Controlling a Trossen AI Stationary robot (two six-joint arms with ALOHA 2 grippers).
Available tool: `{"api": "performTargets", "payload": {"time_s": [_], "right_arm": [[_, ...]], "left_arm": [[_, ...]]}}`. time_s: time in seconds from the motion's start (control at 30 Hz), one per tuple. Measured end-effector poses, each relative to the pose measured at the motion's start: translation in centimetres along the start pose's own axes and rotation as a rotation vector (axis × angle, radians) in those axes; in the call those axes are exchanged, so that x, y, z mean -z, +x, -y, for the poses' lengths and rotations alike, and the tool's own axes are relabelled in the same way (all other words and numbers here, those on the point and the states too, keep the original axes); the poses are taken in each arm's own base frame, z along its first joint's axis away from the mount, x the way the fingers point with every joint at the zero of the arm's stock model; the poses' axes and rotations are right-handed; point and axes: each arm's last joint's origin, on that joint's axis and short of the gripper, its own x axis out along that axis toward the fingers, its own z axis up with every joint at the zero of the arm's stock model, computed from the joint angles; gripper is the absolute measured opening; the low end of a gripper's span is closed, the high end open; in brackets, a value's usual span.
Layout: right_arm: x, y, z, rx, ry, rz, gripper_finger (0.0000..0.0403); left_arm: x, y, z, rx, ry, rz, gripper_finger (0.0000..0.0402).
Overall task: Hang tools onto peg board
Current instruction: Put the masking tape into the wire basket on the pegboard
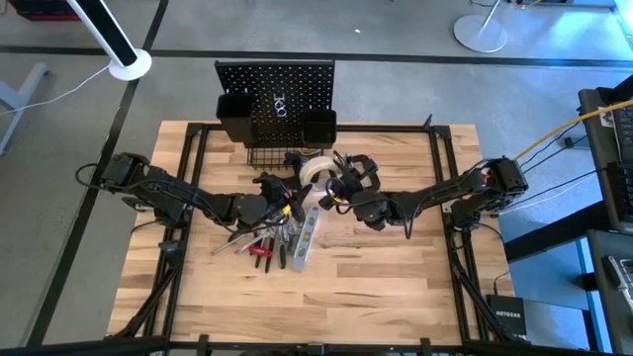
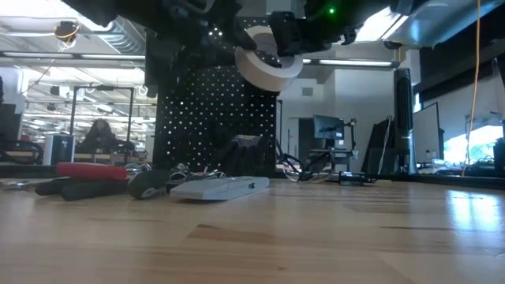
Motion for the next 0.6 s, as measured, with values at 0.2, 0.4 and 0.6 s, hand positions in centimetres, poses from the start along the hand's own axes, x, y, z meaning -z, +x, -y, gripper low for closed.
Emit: {"api": "performTargets", "payload": {"time_s": [0.2, 0.4, 0.6], "right_arm": [[-0.4, -0.8, -0.5, -0.060, -0.014, 0.034, 0.0083], [-0.3, -1.3, -1.1, -0.115, 0.013, 0.040, 0.0083], [-0.3, -1.2, -1.0, -0.106, 0.013, 0.040, 0.0101]], "left_arm": [[0.0, 0.0, 0.0, 0.003, 0.002, -0.001, 0.0198], [-0.1, 0.1, 0.0, 0.000, 0.032, 0.001, 0.0193], [-0.1, 0.1, 0.0, -0.002, 0.068, 0.002, 0.0152]]}}
